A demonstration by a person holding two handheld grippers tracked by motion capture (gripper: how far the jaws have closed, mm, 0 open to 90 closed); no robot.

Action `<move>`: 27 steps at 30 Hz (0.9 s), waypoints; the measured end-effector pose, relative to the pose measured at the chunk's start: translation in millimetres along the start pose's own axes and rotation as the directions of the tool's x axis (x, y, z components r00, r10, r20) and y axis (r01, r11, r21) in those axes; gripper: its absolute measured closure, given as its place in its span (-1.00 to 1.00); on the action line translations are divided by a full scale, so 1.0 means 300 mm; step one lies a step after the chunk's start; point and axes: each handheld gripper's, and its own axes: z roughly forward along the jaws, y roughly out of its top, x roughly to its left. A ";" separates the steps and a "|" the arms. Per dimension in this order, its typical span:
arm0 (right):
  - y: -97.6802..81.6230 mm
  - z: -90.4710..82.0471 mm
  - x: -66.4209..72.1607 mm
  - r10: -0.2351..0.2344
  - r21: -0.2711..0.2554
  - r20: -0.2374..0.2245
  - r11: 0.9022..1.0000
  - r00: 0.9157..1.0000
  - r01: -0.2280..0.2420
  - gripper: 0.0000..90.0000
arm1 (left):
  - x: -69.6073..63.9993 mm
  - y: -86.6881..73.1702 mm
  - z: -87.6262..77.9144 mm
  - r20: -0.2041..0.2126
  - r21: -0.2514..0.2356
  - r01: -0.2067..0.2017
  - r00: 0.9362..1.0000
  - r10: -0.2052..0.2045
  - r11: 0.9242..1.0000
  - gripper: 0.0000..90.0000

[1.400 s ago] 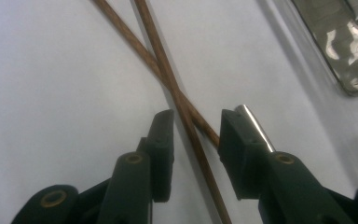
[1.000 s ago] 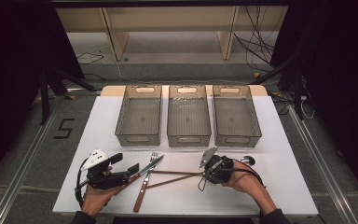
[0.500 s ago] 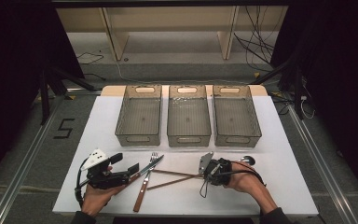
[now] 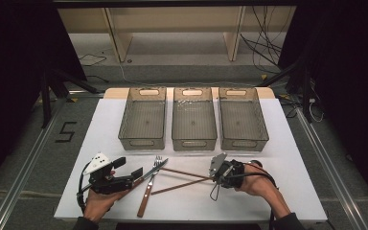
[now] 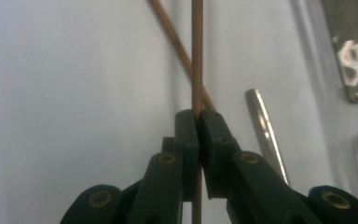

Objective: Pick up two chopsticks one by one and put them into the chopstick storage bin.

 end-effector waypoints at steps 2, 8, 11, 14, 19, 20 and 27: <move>0.003 -0.016 -0.006 0.030 -0.042 0.007 0.999 1.000 -0.030 0.92 | 0.000 0.001 0.002 0.000 0.001 0.006 1.000 -0.006 1.000 -0.66; 0.025 -0.049 -0.024 0.134 -0.156 0.064 0.980 0.989 -0.123 0.92 | -0.003 0.002 0.004 0.000 0.004 0.011 1.000 -0.011 1.000 -0.66; 0.046 -0.058 -0.022 0.158 -0.206 0.093 0.969 0.983 -0.136 0.92 | -0.009 0.008 0.004 0.004 -0.001 0.022 1.000 -0.022 1.000 -0.66; 0.064 -0.062 -0.017 0.176 -0.239 0.095 0.959 0.980 -0.150 0.92 | -0.018 0.017 0.010 0.012 0.000 0.043 0.999 -0.043 0.999 -0.66; 0.095 -0.063 -0.007 0.220 -0.298 0.092 0.937 0.971 -0.184 0.92 | -0.053 0.042 0.038 0.031 0.010 0.055 0.998 -0.055 0.998 -0.66; 0.107 -0.062 -0.001 0.234 -0.323 0.091 0.926 0.968 -0.193 0.92 | -0.063 0.049 0.046 0.042 0.015 0.068 0.997 -0.069 0.998 -0.65; 0.146 -0.055 0.027 0.277 -0.406 0.064 0.885 0.959 -0.229 0.92 | -0.132 0.108 0.133 0.094 0.058 0.108 0.989 -0.113 0.992 -0.60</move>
